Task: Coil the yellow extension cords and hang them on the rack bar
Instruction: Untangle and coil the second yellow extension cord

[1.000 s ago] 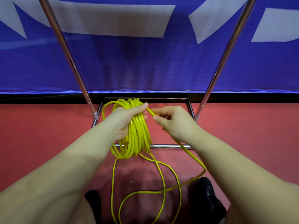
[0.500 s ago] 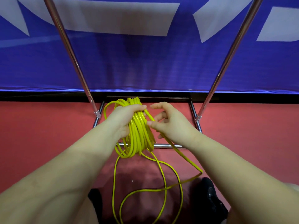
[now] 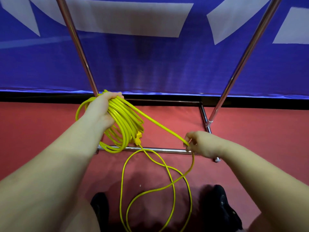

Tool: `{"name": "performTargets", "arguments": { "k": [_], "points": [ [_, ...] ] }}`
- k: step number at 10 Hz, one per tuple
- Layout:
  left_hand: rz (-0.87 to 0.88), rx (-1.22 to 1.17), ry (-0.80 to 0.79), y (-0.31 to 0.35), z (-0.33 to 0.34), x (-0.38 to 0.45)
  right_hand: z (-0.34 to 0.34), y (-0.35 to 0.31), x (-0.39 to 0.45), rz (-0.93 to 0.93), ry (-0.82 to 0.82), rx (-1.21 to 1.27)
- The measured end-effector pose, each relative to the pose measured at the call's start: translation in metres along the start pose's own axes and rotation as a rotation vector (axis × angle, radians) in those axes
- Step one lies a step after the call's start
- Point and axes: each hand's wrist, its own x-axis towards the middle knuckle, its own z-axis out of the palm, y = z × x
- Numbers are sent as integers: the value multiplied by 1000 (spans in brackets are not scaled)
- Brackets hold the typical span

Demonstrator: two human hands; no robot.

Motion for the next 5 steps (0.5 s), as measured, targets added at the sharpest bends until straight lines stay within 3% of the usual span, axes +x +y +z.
{"name": "performTargets", "arguments": {
  "k": [3,5],
  "points": [
    [40,32,-4,0,-6,-1,-28,-3,-13,124,8,793],
    [180,206,24,-4,-2,-12,-41,-18,-21,207,48,1298]
  ]
}}
